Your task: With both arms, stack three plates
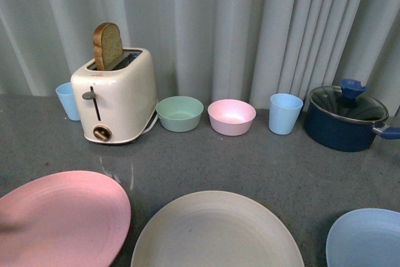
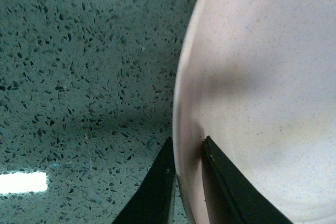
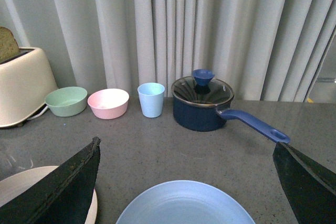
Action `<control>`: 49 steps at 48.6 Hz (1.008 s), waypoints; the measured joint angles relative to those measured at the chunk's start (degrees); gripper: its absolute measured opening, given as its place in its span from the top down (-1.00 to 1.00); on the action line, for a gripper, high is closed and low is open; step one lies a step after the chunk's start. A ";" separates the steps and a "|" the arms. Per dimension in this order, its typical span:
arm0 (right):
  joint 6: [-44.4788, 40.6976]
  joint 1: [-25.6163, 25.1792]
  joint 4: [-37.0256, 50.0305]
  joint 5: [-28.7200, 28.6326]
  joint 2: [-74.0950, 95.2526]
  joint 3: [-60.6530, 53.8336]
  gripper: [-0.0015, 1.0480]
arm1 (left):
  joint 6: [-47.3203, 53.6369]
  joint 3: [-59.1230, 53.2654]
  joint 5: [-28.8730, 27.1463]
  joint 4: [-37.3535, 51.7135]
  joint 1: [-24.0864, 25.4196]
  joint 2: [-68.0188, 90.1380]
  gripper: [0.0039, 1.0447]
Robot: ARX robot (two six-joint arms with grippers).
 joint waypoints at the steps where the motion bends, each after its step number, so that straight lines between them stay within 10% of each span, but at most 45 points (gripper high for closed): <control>1: 0.00 0.00 0.00 0.00 0.00 0.00 -0.86 | -0.22 0.22 0.55 -0.37 0.17 -0.20 0.81; 35: 0.00 0.02 0.00 0.00 0.00 0.00 -0.86 | -3.43 7.45 9.68 -14.36 5.01 -12.37 0.93; 49: 0.00 0.00 0.00 0.00 0.00 0.00 -0.86 | -9.99 -4.85 8.74 -9.35 -15.04 -22.08 0.93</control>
